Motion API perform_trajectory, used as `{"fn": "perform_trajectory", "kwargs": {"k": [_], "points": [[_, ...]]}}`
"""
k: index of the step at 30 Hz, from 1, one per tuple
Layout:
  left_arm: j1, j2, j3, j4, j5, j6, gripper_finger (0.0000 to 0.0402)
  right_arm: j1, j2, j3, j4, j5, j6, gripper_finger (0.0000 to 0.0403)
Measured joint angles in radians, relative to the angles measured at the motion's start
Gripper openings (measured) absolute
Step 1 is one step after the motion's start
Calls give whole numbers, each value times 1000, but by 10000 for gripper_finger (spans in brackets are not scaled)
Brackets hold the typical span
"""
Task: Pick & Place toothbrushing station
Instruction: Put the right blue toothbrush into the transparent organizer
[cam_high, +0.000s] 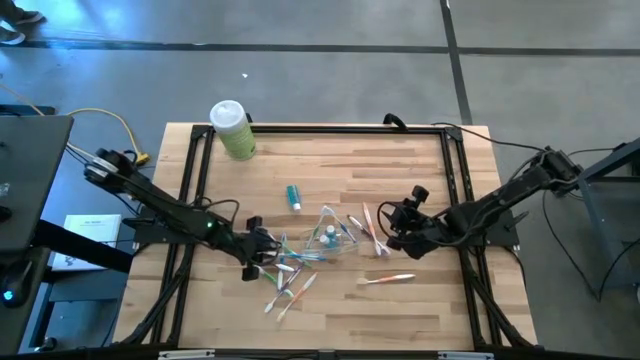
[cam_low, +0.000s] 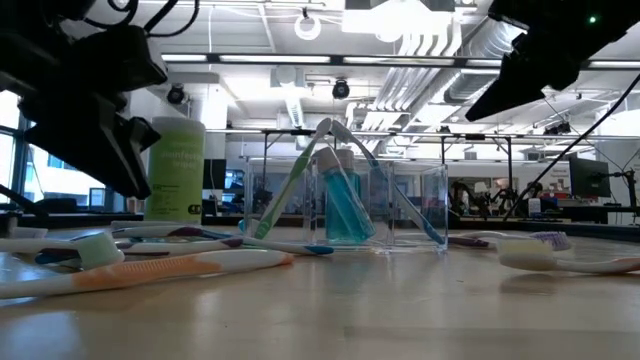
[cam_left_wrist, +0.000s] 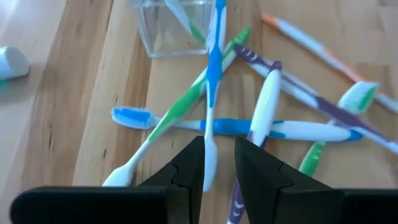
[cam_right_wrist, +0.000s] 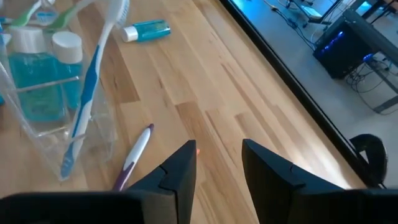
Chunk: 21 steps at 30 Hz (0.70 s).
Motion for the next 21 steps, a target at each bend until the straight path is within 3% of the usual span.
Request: {"fn": "perform_trajectory", "kwargs": {"k": [21], "points": [[37,188,0,152,-15,20,84,-22,0,-19,40,0,-20,120]]}}
